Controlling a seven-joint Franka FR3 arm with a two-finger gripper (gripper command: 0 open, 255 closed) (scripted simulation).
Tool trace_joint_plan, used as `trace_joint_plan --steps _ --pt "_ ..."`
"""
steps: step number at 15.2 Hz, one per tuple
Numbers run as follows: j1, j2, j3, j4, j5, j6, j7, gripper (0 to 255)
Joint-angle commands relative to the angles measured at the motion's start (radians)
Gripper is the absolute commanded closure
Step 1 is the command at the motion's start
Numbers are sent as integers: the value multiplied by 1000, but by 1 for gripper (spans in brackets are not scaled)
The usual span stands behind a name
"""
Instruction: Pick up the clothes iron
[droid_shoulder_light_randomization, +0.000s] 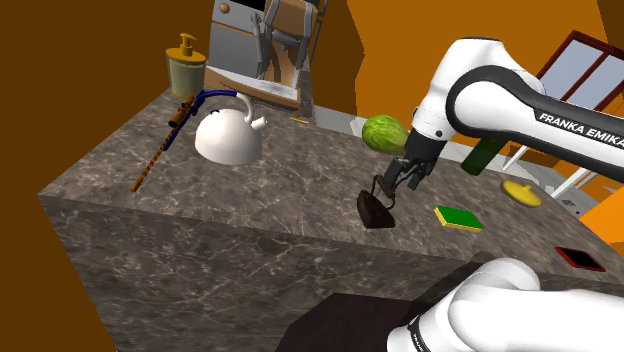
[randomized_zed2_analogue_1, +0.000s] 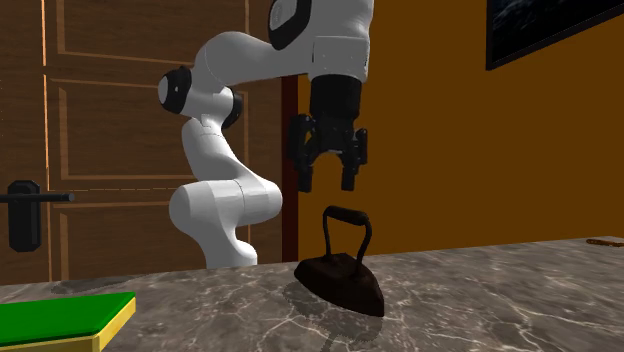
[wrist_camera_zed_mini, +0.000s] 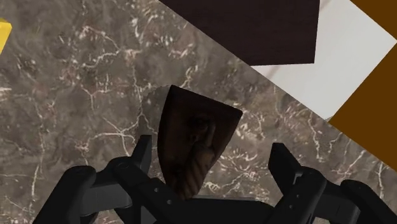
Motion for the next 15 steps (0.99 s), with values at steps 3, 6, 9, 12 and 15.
trace_joint_plan --steps 3,6,9,12,15 --pt "-7 -5 1 -58 -7 44 7 0" --pt "-6 -7 2 -99 -6 84 8 0" --pt "-5 -7 3 -105 -5 89 9 255" --pt "-5 -6 3 -104 -5 89 9 255" --pt "-5 -5 3 -104 -5 90 9 255"
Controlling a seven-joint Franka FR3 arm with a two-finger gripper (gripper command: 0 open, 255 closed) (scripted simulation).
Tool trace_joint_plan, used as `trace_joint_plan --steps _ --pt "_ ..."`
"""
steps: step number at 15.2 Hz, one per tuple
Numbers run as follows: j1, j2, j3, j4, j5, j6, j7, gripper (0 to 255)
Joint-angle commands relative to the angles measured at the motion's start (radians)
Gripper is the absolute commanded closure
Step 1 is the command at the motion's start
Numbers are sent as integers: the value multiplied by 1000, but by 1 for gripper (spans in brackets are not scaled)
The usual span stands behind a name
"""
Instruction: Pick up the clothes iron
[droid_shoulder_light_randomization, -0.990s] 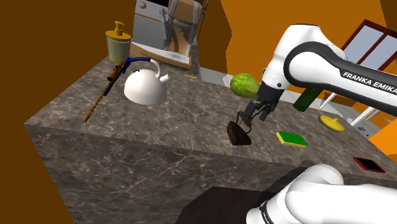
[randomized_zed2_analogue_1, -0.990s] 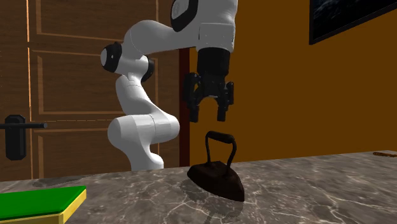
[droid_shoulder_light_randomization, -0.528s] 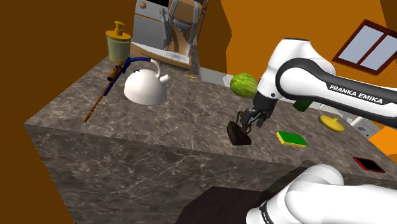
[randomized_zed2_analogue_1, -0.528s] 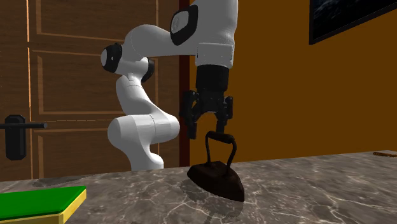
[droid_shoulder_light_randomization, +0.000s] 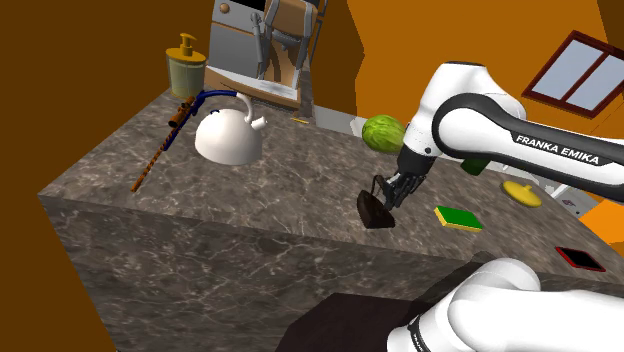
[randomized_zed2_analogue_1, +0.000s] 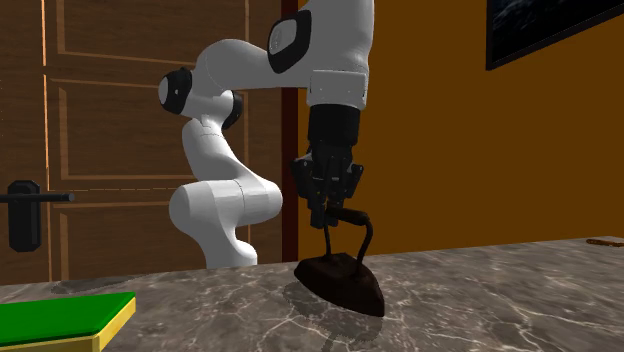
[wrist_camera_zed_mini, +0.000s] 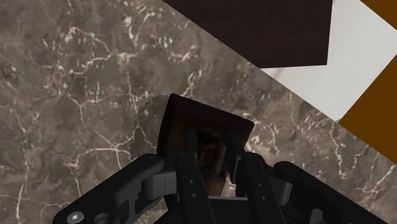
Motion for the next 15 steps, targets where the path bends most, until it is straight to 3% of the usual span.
trace_joint_plan --steps 1,15 --pt "0 1 0 -1 0 1 0 255" --pt "-3 18 -5 169 -5 -151 -5 255"
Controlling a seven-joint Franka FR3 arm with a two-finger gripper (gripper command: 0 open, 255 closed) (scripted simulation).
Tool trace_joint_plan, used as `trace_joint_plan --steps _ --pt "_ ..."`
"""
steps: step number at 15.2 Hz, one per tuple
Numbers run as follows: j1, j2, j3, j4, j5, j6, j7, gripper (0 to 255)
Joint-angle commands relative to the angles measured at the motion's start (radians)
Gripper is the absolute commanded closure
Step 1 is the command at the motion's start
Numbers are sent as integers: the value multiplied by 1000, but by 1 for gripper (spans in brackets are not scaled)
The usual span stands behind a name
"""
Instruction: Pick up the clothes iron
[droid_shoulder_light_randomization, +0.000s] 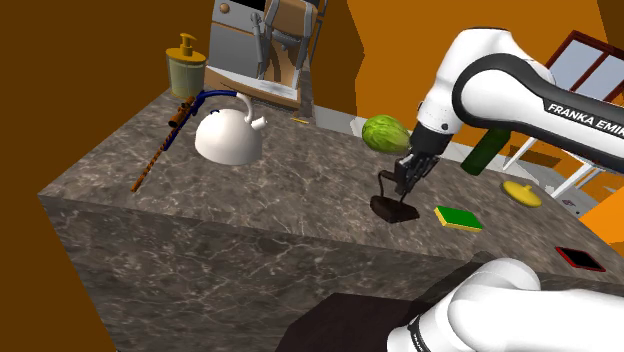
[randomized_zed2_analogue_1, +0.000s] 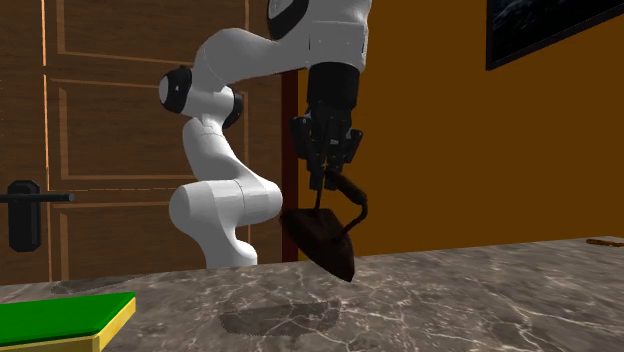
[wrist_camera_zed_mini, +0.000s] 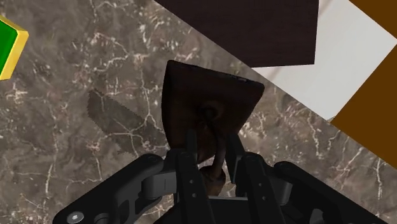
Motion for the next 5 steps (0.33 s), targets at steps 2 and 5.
trace_joint_plan --steps 2,5 --pt "-1 13 -1 50 -1 -37 -1 255" --pt "-1 16 -1 68 -1 -52 -1 255"
